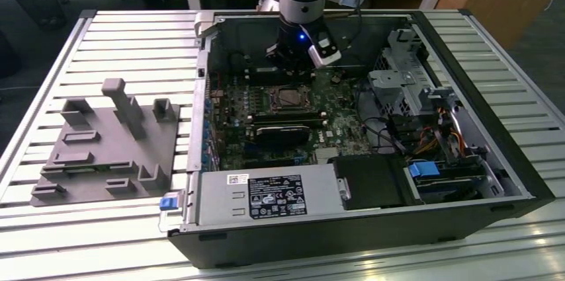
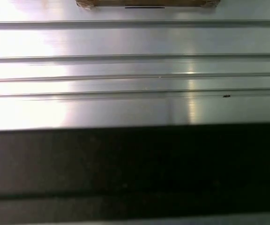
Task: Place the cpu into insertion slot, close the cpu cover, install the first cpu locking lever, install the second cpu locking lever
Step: 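Install the first cpu locking lever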
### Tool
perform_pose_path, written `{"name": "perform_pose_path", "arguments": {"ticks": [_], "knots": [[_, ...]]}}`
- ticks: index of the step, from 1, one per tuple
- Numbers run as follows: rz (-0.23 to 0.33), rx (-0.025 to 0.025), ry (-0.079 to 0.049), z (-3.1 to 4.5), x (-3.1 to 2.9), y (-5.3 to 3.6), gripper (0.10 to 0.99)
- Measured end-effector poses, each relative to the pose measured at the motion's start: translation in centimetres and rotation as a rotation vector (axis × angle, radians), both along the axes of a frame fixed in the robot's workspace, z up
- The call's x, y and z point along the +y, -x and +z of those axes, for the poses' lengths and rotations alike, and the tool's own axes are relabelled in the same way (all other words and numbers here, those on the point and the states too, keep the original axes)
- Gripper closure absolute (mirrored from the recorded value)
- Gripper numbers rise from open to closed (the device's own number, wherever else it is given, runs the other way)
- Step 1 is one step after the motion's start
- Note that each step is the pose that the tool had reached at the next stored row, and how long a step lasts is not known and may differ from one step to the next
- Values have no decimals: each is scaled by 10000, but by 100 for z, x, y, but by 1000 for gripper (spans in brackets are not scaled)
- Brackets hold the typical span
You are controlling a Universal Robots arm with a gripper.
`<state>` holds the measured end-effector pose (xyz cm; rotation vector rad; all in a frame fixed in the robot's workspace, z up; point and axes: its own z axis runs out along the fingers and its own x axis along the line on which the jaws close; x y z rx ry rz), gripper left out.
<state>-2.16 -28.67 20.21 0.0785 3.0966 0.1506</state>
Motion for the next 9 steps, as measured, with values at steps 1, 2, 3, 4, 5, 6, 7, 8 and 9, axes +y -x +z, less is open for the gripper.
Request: {"name": "perform_pose_path", "arguments": {"ticks": [1, 2, 3, 4, 5, 6, 7, 8, 9], "knots": [[0, 0, 1, 0, 0, -5, 980], [0, 0, 1, 0, 0, -8, 980], [0, 0, 1, -1, 0, -11, 980], [0, 1, 3, -1, 0, -13, 980], [0, 3, 2, -3, 0, -15, 980], [0, 3, 2, -4, 0, -15, 980], [1, 3, 2, -4, 0, -15, 980], [1, 4, 2, -4, 0, -15, 980], [0, 3, -3, -5, -1, -15, 980]]}}
